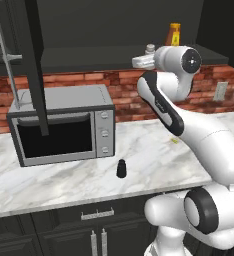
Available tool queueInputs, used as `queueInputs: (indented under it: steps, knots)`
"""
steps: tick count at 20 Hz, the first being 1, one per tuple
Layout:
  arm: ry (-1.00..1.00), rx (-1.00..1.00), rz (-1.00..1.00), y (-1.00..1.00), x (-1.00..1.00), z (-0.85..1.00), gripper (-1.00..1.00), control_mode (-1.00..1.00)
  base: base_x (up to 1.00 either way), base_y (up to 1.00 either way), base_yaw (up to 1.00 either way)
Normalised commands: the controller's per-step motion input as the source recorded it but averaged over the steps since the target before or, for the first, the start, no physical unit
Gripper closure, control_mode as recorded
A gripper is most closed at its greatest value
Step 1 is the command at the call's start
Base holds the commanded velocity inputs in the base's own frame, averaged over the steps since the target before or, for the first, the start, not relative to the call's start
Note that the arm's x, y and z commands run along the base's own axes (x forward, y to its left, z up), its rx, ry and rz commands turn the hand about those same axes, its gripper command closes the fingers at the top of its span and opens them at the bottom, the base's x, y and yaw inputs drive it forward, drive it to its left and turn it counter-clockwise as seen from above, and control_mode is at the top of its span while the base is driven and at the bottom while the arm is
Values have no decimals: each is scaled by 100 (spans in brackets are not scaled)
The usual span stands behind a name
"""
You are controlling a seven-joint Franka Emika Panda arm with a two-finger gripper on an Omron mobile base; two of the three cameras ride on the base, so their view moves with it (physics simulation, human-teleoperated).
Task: Pick the shaker and shaker from the counter and place them in the cabinet.
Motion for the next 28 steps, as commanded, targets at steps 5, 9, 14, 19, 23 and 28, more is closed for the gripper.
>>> queueInputs:
  steps: [5, 9, 14, 19, 23, 28]
  knots:
    - [0, 0, 0, 0, 32, -3, 100, -100, 0, 0, 0]
    - [0, 0, 0, 0, 24, 0, 100, -100, 0, 0, 0]
    - [0, 0, 0, 0, 25, 0, 100, -100, 0, 0, 0]
    - [0, 0, 0, 0, 31, 0, 100, -100, 0, 0, 0]
    - [0, 0, 0, 0, 27, 0, 100, -100, 0, 0, 0]
    - [0, 1, 0, 0, 25, 0, 100, -100, 0, 0, 0]
